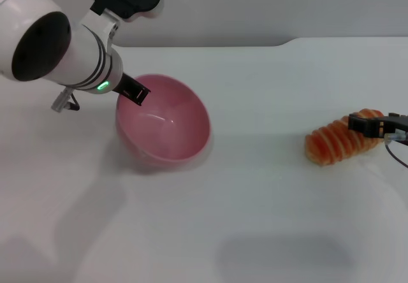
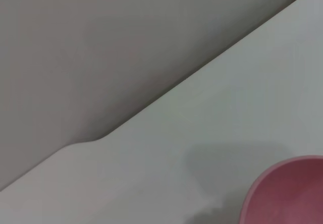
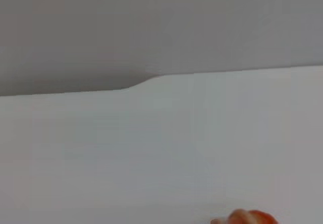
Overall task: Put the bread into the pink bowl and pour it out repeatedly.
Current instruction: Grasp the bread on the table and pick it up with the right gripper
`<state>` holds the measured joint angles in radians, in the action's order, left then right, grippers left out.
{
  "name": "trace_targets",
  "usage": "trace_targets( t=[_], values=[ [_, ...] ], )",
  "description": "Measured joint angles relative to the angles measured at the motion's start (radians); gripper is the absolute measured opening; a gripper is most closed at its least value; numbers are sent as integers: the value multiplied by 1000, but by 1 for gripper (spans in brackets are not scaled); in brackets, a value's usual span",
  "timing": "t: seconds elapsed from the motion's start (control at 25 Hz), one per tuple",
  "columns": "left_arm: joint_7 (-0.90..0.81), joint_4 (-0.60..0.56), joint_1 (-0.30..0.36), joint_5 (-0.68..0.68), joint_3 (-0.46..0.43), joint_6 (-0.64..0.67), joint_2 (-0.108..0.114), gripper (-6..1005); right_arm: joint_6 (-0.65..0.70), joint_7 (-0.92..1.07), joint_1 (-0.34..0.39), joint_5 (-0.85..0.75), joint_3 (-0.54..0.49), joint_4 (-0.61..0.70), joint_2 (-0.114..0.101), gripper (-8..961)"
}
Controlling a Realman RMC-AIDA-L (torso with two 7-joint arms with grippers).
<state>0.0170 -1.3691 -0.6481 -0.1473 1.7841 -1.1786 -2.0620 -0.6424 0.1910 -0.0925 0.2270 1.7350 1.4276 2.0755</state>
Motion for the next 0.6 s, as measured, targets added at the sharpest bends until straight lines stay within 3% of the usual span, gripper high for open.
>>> trace_targets(
  t=[0.6],
  values=[
    [14, 22, -18, -2, -1, 10, -1, 39, 4, 9, -66, 2, -5, -100, 0, 804]
  ],
)
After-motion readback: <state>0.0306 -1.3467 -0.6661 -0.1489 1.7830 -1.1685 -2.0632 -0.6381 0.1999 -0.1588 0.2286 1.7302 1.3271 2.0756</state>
